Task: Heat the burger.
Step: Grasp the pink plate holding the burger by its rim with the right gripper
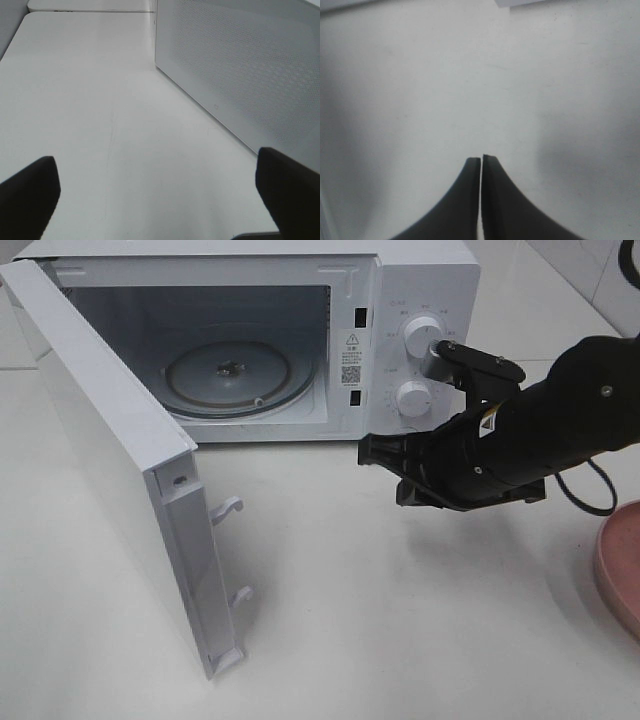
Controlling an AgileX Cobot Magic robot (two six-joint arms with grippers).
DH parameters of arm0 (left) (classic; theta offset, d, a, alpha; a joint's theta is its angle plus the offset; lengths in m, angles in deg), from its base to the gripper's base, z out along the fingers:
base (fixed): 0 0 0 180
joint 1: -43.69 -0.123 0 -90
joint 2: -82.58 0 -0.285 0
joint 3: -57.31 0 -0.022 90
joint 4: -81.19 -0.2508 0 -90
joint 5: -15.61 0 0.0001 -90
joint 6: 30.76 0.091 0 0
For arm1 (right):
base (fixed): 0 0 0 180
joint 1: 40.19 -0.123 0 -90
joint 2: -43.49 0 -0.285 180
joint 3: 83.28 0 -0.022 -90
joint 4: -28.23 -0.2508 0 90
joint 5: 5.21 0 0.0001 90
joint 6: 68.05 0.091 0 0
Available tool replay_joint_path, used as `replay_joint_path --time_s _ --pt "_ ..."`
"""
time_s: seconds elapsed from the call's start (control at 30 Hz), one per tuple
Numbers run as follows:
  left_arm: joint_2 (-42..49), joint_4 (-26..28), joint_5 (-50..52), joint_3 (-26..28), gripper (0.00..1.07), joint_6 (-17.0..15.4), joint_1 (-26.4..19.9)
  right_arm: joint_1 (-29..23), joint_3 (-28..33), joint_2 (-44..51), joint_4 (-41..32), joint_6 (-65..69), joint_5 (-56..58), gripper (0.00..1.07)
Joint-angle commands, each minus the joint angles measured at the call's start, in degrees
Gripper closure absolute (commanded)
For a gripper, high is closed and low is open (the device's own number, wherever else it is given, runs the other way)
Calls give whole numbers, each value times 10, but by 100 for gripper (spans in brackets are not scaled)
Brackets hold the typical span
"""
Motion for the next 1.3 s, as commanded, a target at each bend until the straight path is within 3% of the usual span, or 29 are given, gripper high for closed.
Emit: replay_joint_path --time_s 0.03,0.23,0.43,0.47,0.5,0.53,0.57,0.63,0.67,0.7,0.73,0.77,0.83,1.2,1.3 --pt "0 5 -1 -2 7 2 -2 5 1 25 58 -45 57 102" --pt "0 5 -1 -2 7 2 -2 5 1 76 84 -150 194 100" --pt "0 5 -1 -2 7 2 -2 5 1 102 97 -186 298 88" --pt "0 5 -1 -2 7 2 -2 5 1 115 112 -189 328 80" --pt "0 5 -1 -2 7 2 -2 5 1 115 112 -189 328 80" --pt "0 5 -1 -2 7 2 -2 5 1 127 127 -191 355 68" --pt "0 5 -1 -2 7 2 -2 5 1 127 127 -191 355 68" --pt "0 5 -1 -2 7 2 -2 6 1 143 145 -192 383 47" --pt "0 5 -1 -2 7 2 -2 6 1 143 145 -192 383 47" --pt "0 5 -1 -2 7 2 -2 15 1 155 156 -192 395 32" --pt "0 5 -1 -2 7 2 -2 21 1 159 160 -192 402 25" --pt "0 5 -1 -2 7 2 -2 21 1 159 160 -192 402 25" --pt "0 5 -1 -2 7 2 -2 46 1 167 175 -191 422 13" --pt "0 5 -1 -2 7 2 -2 164 2 157 208 -194 430 13" --pt "0 5 -1 -2 7 2 -2 170 2 151 208 -194 429 13"
